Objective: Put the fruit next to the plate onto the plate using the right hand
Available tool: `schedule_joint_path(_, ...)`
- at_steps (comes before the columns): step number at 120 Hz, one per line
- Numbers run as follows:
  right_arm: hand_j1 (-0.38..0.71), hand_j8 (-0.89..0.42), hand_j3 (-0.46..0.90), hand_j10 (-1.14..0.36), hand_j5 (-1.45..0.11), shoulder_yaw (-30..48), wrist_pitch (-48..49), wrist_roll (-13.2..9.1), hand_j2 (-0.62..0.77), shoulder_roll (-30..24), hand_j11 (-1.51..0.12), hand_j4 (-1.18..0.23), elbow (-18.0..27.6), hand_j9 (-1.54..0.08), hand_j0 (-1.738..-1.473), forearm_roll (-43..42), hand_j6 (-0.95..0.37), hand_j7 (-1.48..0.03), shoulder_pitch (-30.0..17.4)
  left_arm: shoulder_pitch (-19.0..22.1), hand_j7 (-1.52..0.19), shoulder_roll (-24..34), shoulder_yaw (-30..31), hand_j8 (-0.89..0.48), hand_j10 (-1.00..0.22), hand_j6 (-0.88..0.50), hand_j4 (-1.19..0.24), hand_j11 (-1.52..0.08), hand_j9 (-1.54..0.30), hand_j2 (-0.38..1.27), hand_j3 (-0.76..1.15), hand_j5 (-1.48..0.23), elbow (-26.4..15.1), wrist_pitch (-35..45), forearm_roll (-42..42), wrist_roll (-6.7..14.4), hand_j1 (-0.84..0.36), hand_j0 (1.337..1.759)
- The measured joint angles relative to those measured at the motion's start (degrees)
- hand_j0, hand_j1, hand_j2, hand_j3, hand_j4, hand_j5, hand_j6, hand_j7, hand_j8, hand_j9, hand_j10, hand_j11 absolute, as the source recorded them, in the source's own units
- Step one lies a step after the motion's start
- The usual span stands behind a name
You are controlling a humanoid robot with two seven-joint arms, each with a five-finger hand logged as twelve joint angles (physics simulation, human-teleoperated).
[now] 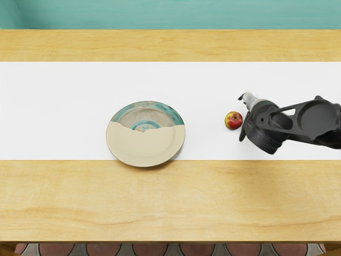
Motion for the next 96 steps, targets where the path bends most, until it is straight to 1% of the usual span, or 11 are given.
schedule_joint_path(69, -0.12, -0.19, 0.0, -0.19, -0.25, -1.0, 0.0, 0.0, -0.04, 7.0, -0.25, -0.19, -8.4, -0.25, -1.658, 2.2, -0.19, -0.25, -0.9, 0.0, -0.3, 0.0, 0.0, -0.23, -0.23, -0.23, -0.23, -0.3, -0.3, 0.05, 0.0, -0.3, 0.0, 0.0, 0.0, 0.0, 0.07, 1.658)
schedule_joint_path(96, -0.09, -0.22, 0.0, -0.22, -0.28, -1.0, 0.0, 0.0, -0.04, 8.5, -0.28, -0.22, -10.1, -0.28, -1.658, 2.4, -0.22, -0.28, -1.7, 0.0, -0.3, 0.0, 0.0, -0.23, -0.23, -0.23, -0.23, -0.3, -0.3, 0.05, 0.0, -0.3, 0.0, 0.0, 0.0, 0.0, 0.07, 1.658)
